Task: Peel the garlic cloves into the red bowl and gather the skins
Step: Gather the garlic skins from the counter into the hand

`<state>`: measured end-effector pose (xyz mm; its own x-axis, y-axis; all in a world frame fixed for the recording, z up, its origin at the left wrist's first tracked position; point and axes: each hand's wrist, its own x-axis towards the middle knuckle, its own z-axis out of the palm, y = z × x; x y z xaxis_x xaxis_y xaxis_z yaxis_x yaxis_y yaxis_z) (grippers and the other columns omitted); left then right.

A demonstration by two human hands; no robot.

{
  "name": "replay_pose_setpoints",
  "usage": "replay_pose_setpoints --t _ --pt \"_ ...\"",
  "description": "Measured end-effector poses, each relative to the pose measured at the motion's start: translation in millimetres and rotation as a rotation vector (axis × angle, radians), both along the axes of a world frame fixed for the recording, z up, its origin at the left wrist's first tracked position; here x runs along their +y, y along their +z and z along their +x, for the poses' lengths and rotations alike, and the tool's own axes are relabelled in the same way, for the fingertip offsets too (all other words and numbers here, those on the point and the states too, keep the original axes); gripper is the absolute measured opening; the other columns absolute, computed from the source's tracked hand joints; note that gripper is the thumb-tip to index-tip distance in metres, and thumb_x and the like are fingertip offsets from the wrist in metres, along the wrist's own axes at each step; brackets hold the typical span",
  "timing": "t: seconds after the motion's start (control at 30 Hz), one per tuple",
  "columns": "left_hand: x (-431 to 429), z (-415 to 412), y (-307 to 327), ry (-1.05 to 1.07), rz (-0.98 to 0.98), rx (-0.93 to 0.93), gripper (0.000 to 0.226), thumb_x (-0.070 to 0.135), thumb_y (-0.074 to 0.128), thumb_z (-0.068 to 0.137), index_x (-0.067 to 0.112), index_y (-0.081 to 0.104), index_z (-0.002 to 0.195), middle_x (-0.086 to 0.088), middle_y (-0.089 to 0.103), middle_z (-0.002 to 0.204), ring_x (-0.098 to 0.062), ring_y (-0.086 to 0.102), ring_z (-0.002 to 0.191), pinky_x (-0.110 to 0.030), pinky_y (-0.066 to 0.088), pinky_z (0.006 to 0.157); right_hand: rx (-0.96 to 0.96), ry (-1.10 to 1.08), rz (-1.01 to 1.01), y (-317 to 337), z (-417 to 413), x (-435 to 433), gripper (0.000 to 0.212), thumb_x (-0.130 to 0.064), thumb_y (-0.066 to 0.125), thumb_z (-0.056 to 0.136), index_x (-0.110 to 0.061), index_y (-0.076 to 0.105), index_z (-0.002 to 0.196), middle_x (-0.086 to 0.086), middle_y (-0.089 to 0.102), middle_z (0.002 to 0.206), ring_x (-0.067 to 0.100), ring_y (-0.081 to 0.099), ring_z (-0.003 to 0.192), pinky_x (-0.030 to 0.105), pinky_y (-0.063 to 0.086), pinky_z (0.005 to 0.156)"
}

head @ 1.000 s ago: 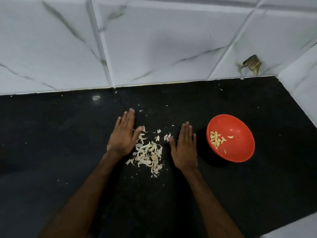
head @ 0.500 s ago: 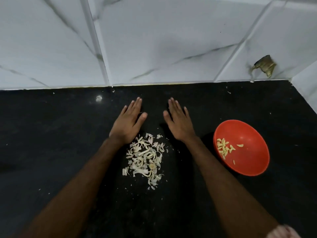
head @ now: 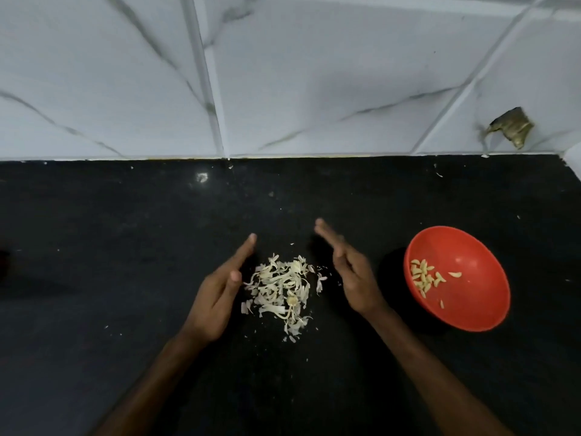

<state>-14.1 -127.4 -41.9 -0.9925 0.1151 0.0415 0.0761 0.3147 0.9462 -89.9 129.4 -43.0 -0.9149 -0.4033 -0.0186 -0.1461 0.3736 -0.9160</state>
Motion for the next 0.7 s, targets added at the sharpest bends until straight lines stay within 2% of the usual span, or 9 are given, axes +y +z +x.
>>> replay_pose_setpoints --t 0.07,0.13,0.2,0.27,0.4,0.5,0.57,0.63,0.7 --pt "-10 -17 -5 0.098 -0.142 0.069 0.061 0.049 0.022 0.104 0.019 0.026 0.157 0.010 0.023 0.164 -0.010 0.021 0.151 -0.040 0.021 0.124 0.106 -0.070 0.250 -5 -24 -4 0.073 -0.064 0.015 0.101 -0.019 0.033 0.156 -0.011 0.022 0.165 0.002 0.014 0.152 0.039 0.006 0.127" --pt "-20 -44 -12 0.126 -0.381 0.070 0.065 0.055 0.015 0.103 0.021 0.018 0.158 0.010 0.010 0.166 -0.006 0.007 0.153 -0.038 0.010 0.126 0.200 0.044 0.526 -8 -47 -15 0.089 -0.076 -0.001 0.092 -0.021 0.019 0.160 -0.011 0.009 0.167 0.000 0.001 0.152 0.039 0.002 0.126" --pt "-25 -69 -17 0.031 -0.664 0.033 0.081 0.068 -0.003 0.096 0.019 0.010 0.159 0.005 0.001 0.167 -0.008 -0.003 0.153 -0.038 0.003 0.126 0.255 0.199 0.654 -10 -56 -27 0.090 -0.074 -0.005 0.091 -0.020 0.012 0.160 -0.009 0.003 0.167 0.002 -0.004 0.152 0.039 0.001 0.126" --pt "-14 -74 -20 -0.109 -0.818 0.056 0.092 0.073 -0.015 0.089 0.017 0.006 0.159 0.001 -0.002 0.166 -0.011 -0.007 0.153 -0.041 0.002 0.126 0.303 0.304 0.649 -12 -46 -31 0.083 -0.069 -0.001 0.095 -0.019 0.013 0.160 -0.007 0.004 0.167 0.003 -0.004 0.153 0.039 0.002 0.126" --pt "22 -18 -17 -0.198 -0.602 0.114 0.083 0.069 -0.005 0.096 0.015 0.009 0.158 0.001 0.003 0.166 -0.008 -0.004 0.153 -0.036 0.004 0.126 0.211 0.342 0.374 -8 9 -24 0.072 -0.061 0.013 0.102 -0.015 0.028 0.157 -0.005 0.020 0.166 0.004 0.011 0.153 0.035 0.010 0.126" --pt "34 19 -9 0.006 -0.135 0.043 0.074 0.062 0.011 0.101 0.015 0.018 0.158 0.007 0.016 0.165 -0.010 0.011 0.153 -0.030 0.012 0.125 0.131 -0.010 0.135 -7 44 -13 0.064 -0.054 0.026 0.105 -0.016 0.036 0.154 -0.007 0.025 0.165 0.011 0.018 0.153 0.038 0.017 0.124" --pt "38 27 -7 0.185 0.084 0.011 0.073 0.059 0.015 0.103 0.011 0.021 0.157 0.005 0.021 0.165 -0.014 0.015 0.153 -0.033 0.015 0.124 0.148 -0.254 0.272 -11 54 -9 0.072 -0.062 0.018 0.102 -0.015 0.027 0.157 -0.007 0.014 0.167 0.010 0.009 0.154 0.040 0.016 0.125" --pt "49 27 -5 0.284 0.117 -0.003 0.075 0.062 0.016 0.102 0.011 0.023 0.156 0.005 0.023 0.164 -0.012 0.016 0.152 -0.034 0.017 0.124 0.171 -0.264 0.588 -14 52 -17 0.085 -0.070 0.001 0.097 -0.014 0.014 0.160 -0.003 0.003 0.168 0.009 -0.002 0.155 0.042 0.010 0.126" --pt "65 18 -6 0.312 0.104 -0.012 0.077 0.064 0.016 0.101 0.012 0.025 0.156 0.006 0.025 0.163 -0.010 0.018 0.152 -0.035 0.020 0.124 0.161 -0.193 0.710 -15 47 -35 0.091 -0.071 -0.011 0.093 -0.013 0.008 0.160 -0.001 -0.002 0.168 0.009 -0.007 0.154 0.040 0.005 0.127"
